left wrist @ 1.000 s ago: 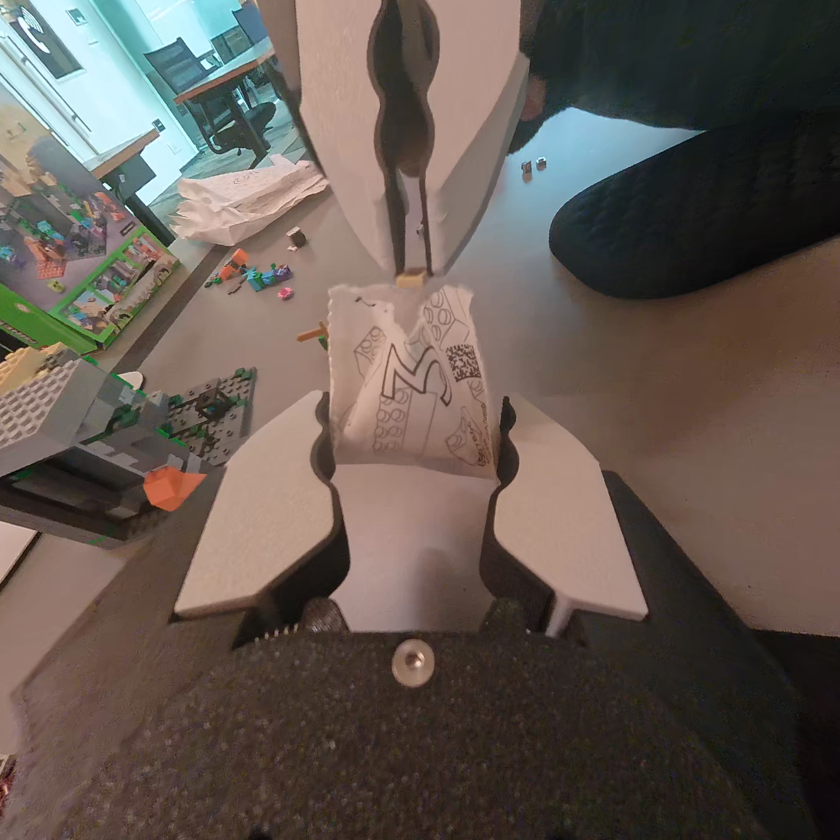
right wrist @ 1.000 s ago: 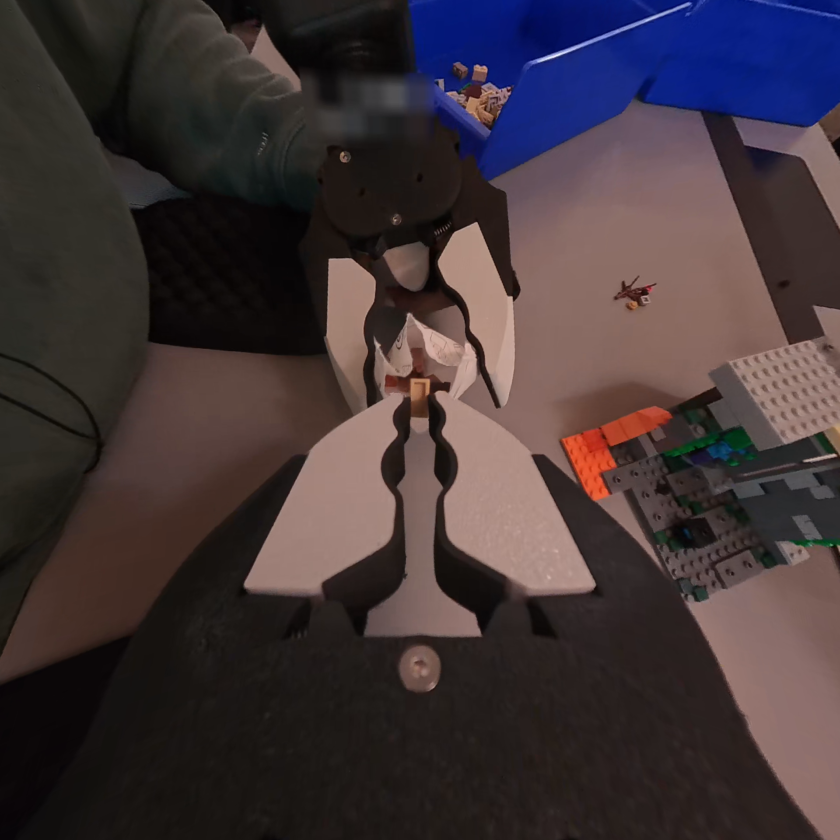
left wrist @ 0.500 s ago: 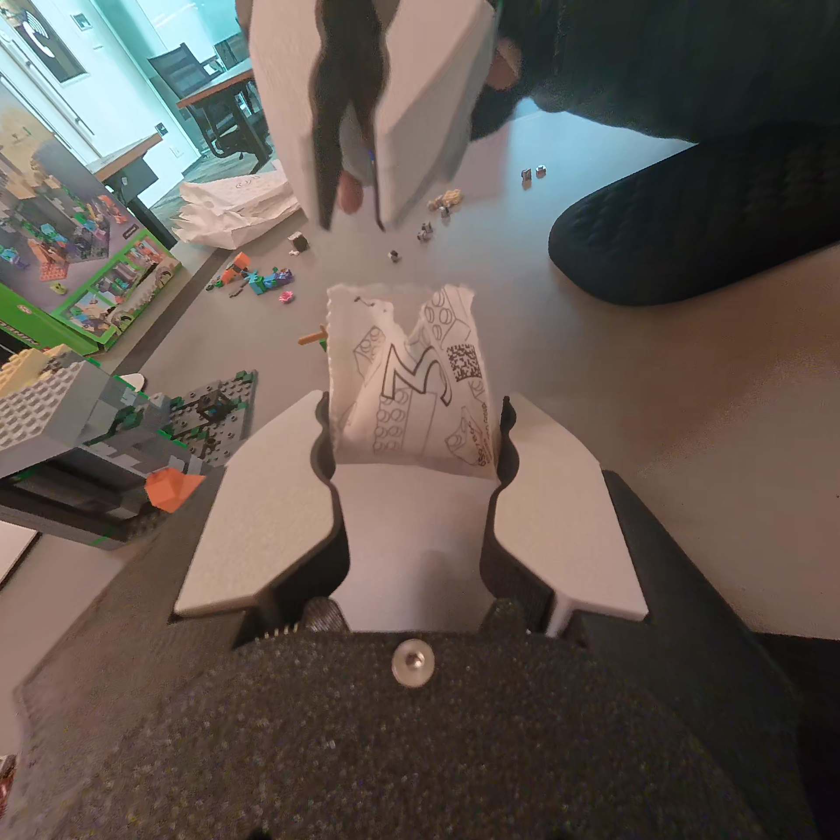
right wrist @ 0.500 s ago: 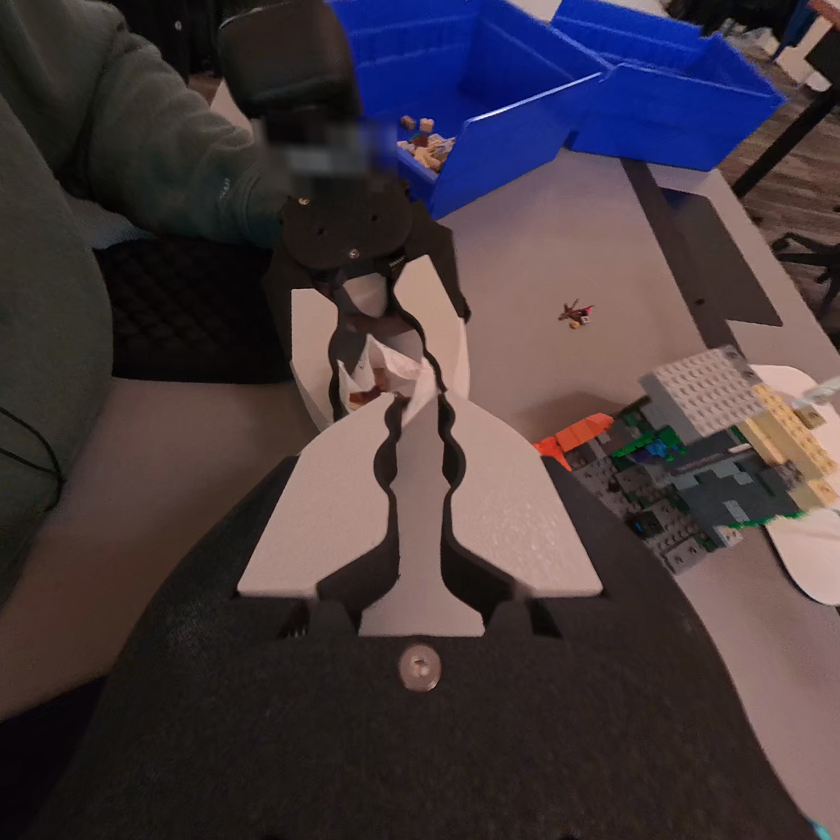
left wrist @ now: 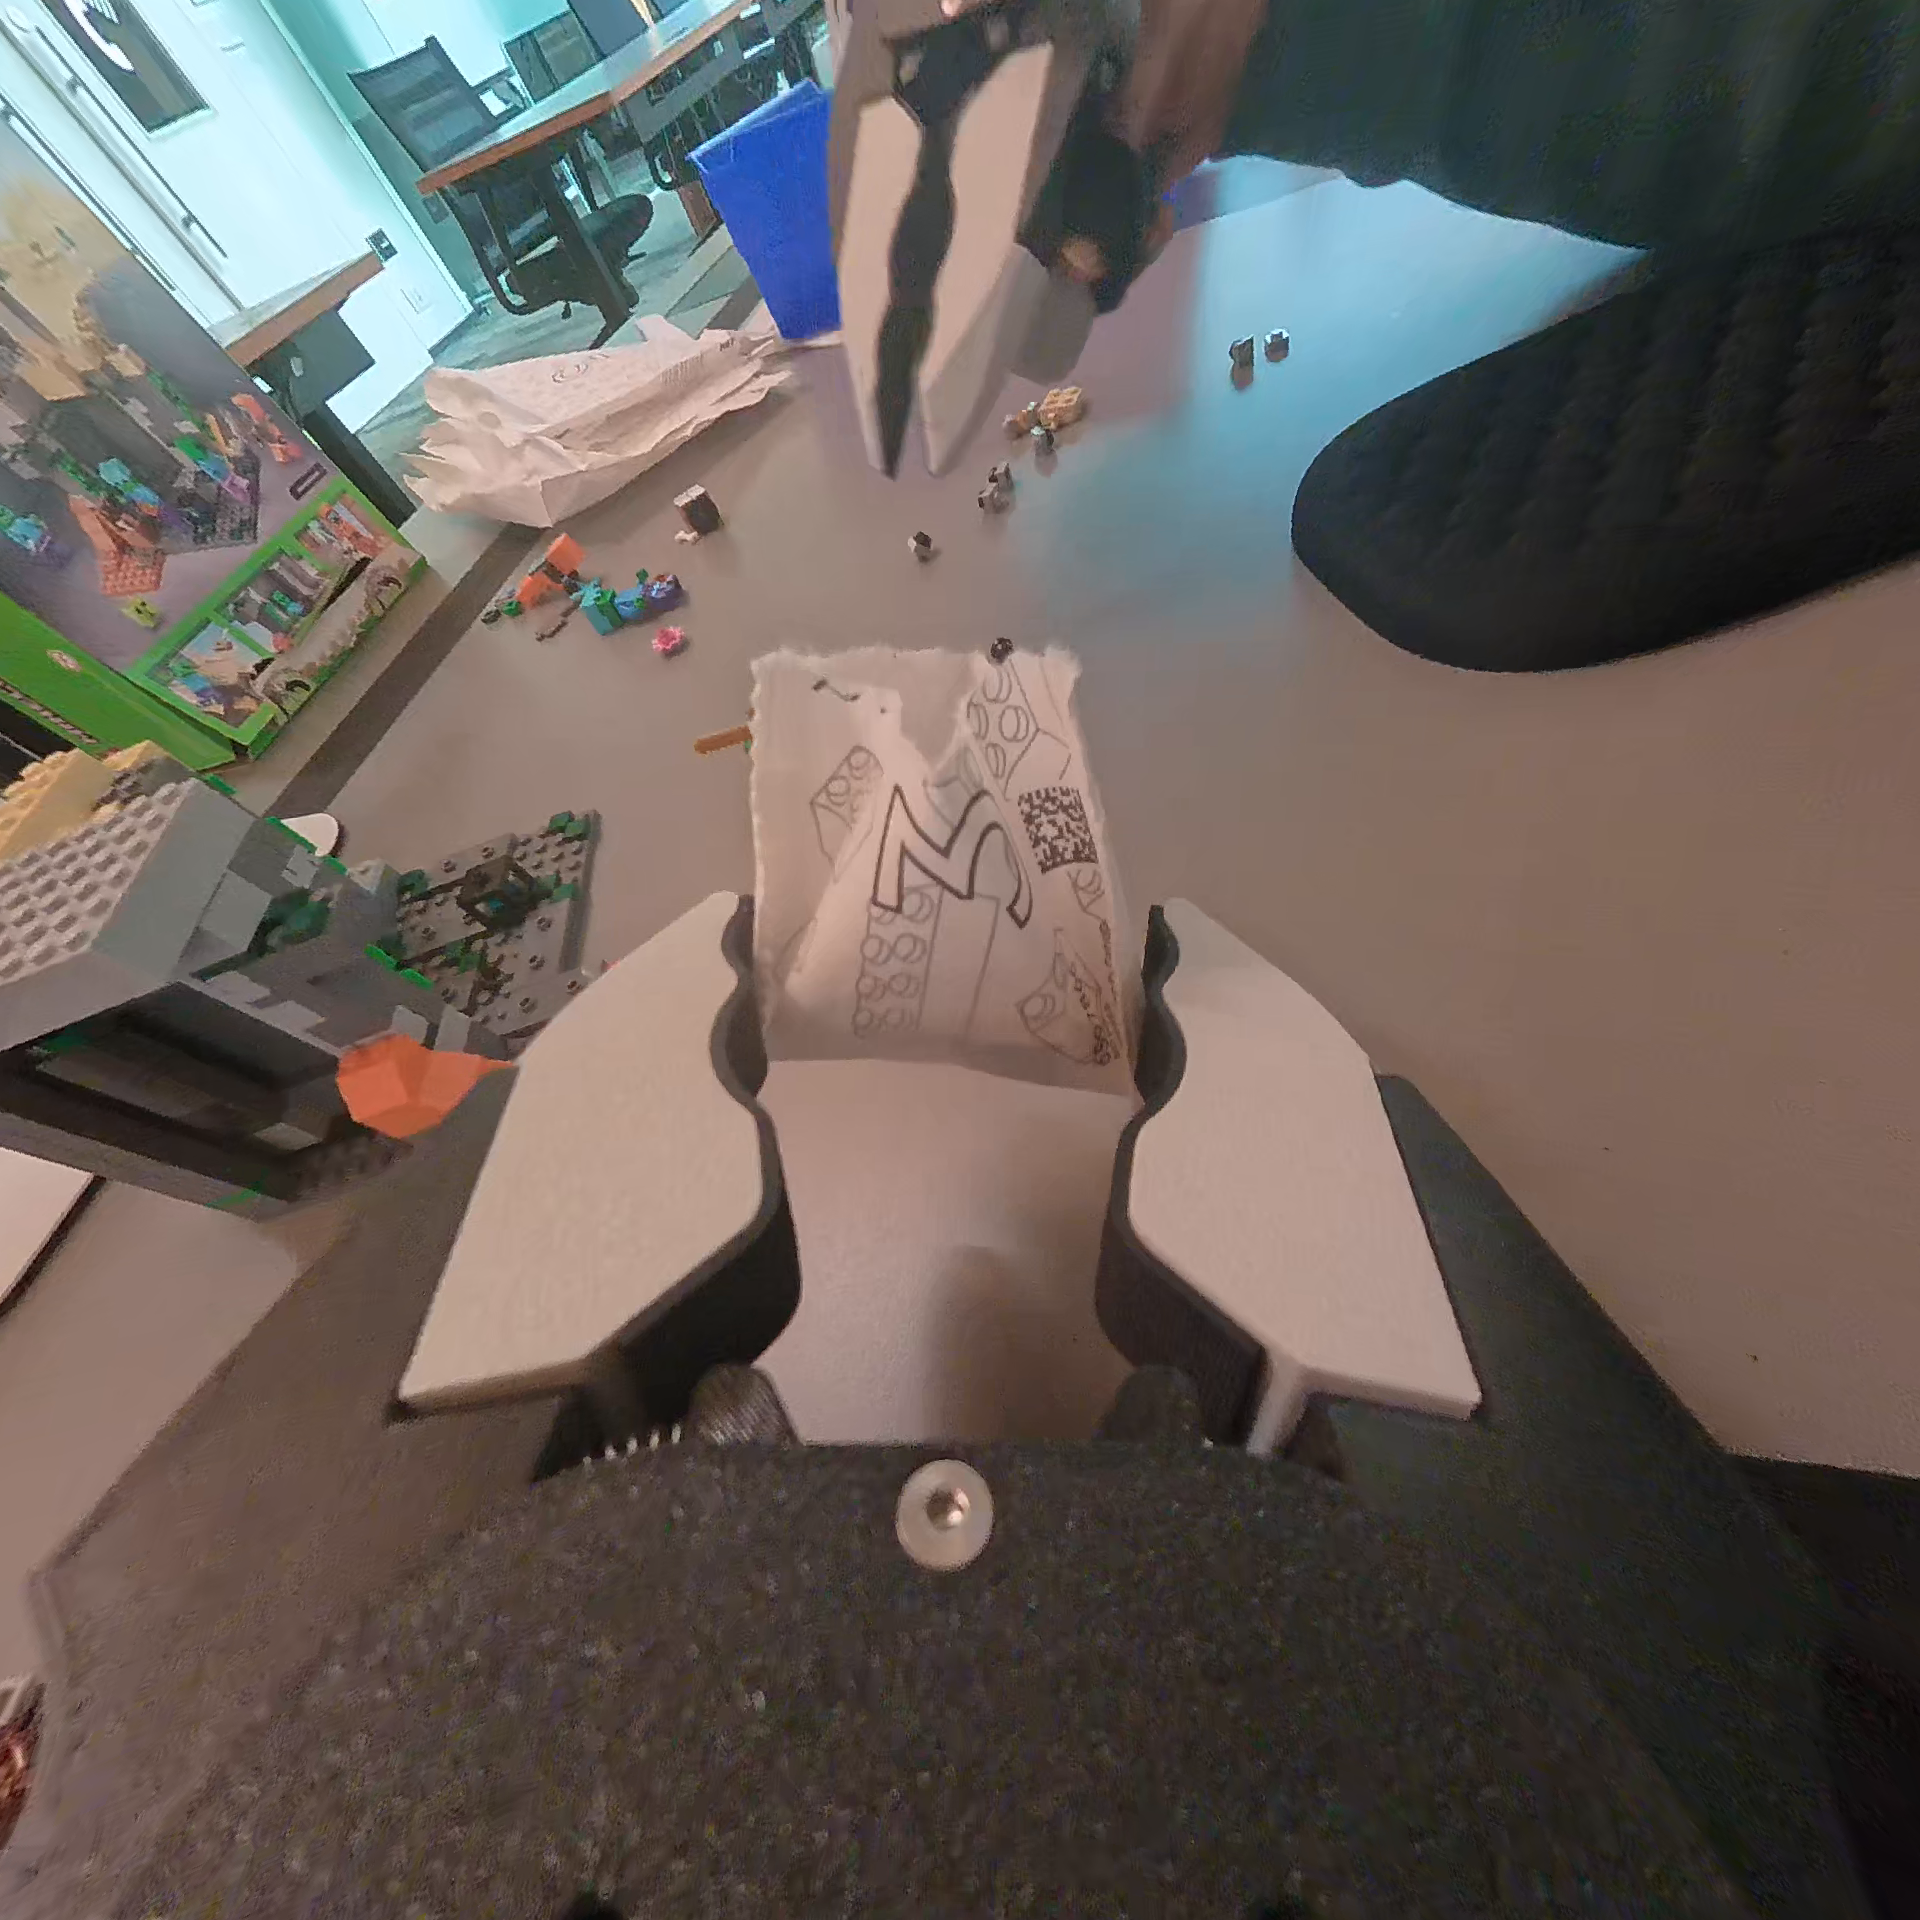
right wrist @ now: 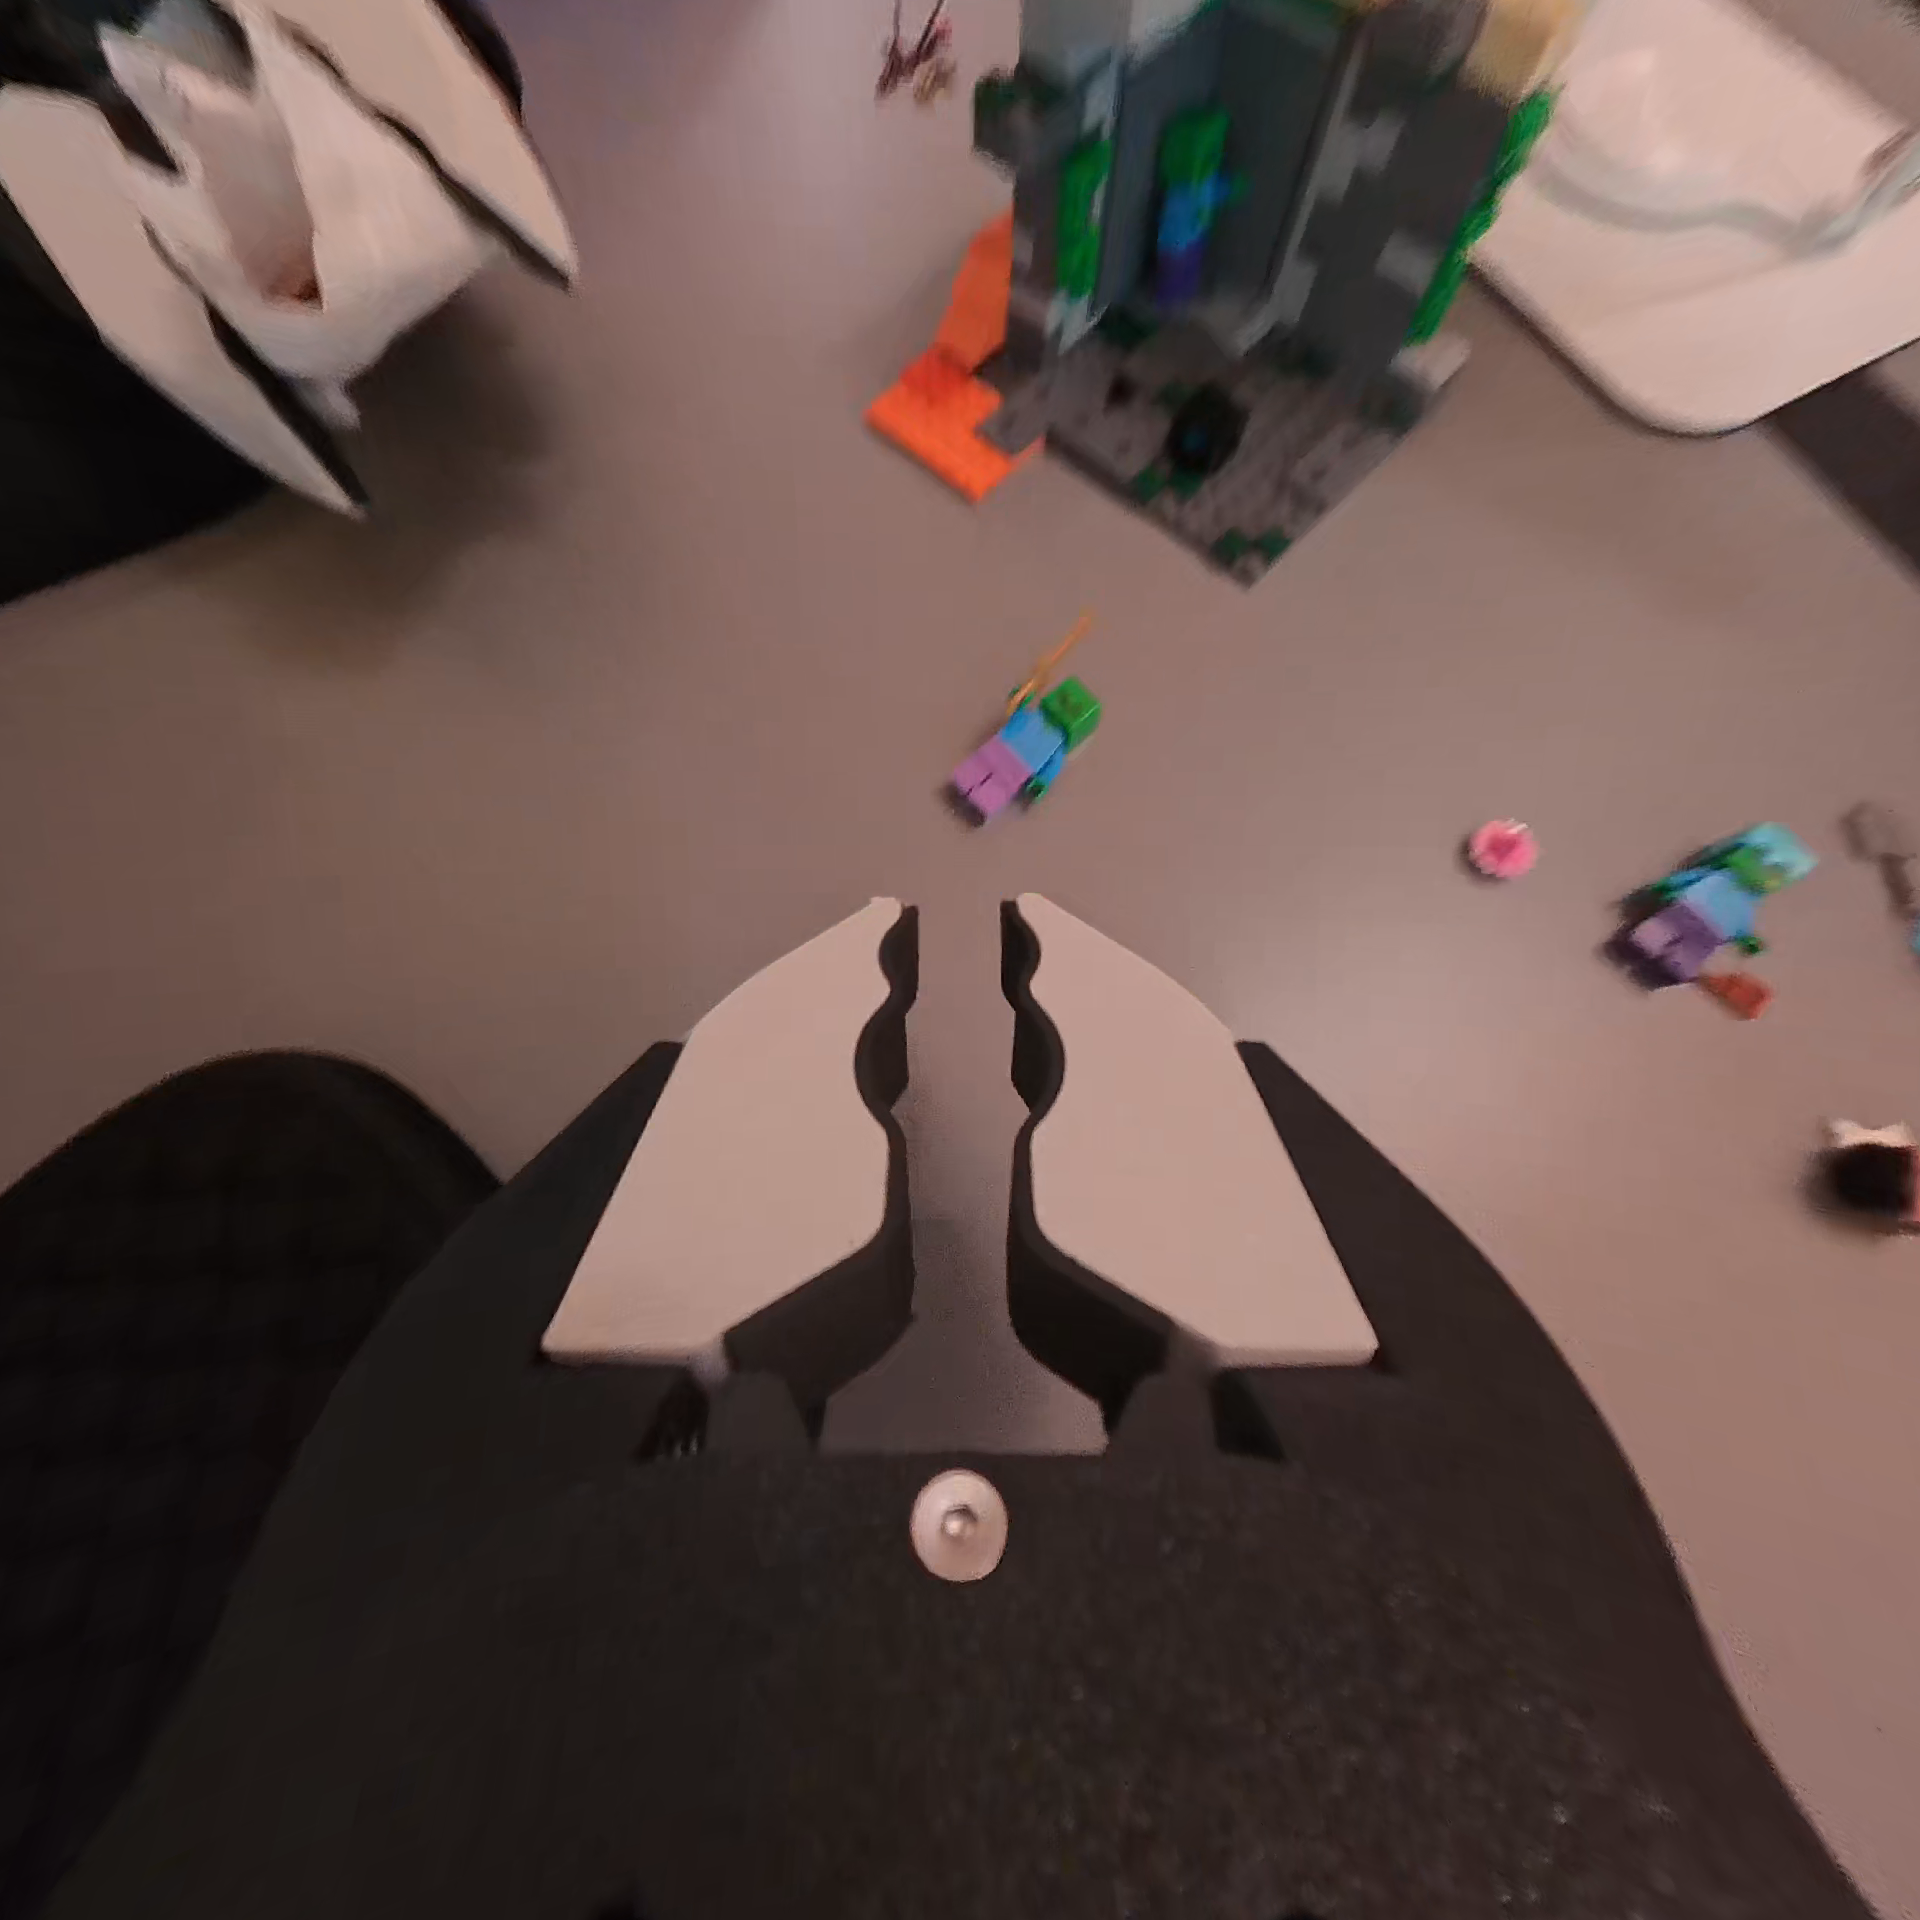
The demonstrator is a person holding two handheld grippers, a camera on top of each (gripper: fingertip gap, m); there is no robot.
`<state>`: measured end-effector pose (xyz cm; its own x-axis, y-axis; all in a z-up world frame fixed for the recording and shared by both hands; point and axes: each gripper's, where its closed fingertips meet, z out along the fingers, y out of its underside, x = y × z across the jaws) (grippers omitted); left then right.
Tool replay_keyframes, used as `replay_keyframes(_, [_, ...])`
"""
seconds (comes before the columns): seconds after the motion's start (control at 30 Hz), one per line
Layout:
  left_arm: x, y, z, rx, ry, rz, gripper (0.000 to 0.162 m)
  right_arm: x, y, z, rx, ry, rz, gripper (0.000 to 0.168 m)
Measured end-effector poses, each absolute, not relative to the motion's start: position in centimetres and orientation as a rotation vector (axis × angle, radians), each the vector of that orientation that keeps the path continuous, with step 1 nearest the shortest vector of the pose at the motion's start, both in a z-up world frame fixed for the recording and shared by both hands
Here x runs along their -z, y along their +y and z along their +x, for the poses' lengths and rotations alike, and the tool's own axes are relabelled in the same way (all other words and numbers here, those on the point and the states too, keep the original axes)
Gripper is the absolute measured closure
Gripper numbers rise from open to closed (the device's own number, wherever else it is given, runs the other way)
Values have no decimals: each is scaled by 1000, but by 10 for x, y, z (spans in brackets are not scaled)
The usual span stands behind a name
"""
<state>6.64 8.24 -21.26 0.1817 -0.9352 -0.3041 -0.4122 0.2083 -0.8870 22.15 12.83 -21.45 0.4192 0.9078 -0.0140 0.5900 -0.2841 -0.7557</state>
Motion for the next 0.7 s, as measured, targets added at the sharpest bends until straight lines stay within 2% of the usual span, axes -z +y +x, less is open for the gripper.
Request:
replay_keyframes(0.13, [213,83,66,619,1408,-1388,92,243,111,213,-592,-1386,-2045,153])
replay_keyframes(0.4, [214,82,67,616,1418,-1383,92,264,110,202,-554,-1449,-2102,156])
replay_keyframes(0.47, [214,81,67,616,1419,-1383,92,265,110,201,-557,-1451,-2098,162])
replay_keyframes(0.7, [214,81,67,619,1422,-1382,92,249,106,189,-619,-1437,-2011,164])
